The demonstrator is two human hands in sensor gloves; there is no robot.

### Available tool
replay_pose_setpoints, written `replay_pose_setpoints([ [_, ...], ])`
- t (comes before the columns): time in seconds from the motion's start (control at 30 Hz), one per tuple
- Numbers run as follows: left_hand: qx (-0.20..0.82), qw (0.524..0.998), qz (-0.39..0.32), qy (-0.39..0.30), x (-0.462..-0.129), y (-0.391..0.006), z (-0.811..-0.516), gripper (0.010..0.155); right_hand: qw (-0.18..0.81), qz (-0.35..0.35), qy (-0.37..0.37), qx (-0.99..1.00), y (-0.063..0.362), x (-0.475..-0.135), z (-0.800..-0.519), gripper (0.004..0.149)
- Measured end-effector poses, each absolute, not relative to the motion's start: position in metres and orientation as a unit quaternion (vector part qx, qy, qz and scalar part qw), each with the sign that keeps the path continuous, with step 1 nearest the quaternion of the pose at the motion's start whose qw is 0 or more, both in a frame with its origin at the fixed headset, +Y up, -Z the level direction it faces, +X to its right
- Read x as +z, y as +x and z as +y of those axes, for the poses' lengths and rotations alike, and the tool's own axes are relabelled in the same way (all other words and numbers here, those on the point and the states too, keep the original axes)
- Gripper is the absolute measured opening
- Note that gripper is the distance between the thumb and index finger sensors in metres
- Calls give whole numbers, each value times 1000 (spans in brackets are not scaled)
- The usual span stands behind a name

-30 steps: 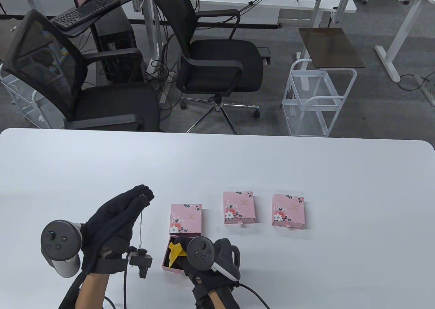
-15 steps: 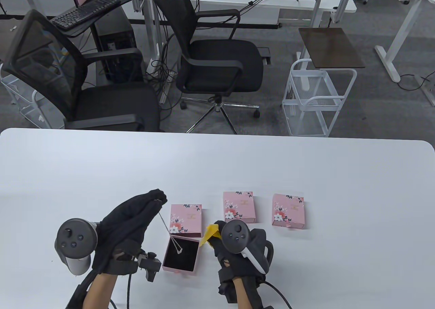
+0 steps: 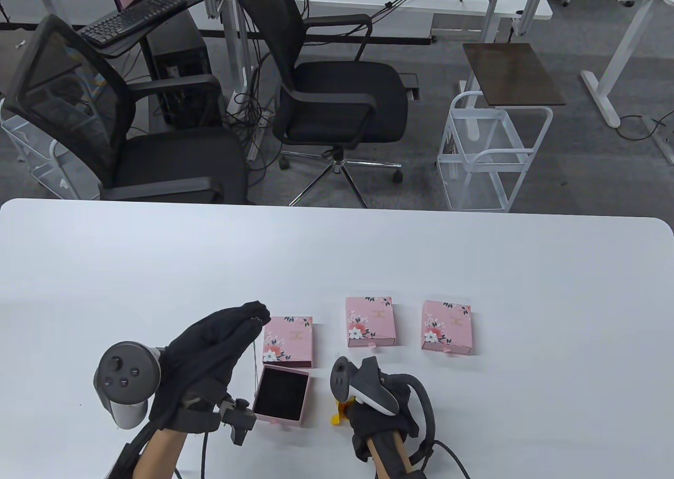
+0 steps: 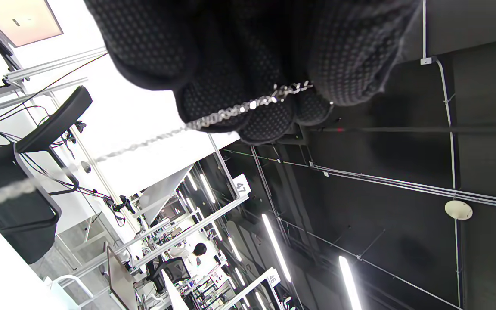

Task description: Dust necklace

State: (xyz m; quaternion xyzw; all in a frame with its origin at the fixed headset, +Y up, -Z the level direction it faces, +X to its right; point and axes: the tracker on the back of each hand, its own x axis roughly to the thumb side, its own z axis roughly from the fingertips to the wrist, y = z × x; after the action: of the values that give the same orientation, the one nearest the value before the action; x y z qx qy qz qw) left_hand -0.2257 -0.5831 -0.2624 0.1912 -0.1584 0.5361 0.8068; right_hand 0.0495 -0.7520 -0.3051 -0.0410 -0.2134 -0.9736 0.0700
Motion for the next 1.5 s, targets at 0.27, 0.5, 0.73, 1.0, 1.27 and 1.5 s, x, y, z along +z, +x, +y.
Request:
replay_pose_setpoints([
  [0.27,546,802,-154,187,-266,-231,-584,37,68,-201,-58,-975,68,-296,-728,84],
  [0.5,544,804,-155,186,-266,-230,-584,37,62,-174,-72,-980,76,-290,-699,80],
  [0.73,544,804,-152,185,-267,-230,-584,37,52,-105,-92,-989,69,-287,-658,77],
  [1.0,554,799,-156,175,-271,-229,-587,37,-227,-42,-223,-947,15,-281,-640,69],
  [1.27,551,800,-152,180,-271,-231,-587,37,-316,-12,-283,-906,-38,-291,-633,44],
  [1.5,559,795,-120,203,-272,-253,-584,37,-371,-11,-263,-891,-20,-307,-644,36],
])
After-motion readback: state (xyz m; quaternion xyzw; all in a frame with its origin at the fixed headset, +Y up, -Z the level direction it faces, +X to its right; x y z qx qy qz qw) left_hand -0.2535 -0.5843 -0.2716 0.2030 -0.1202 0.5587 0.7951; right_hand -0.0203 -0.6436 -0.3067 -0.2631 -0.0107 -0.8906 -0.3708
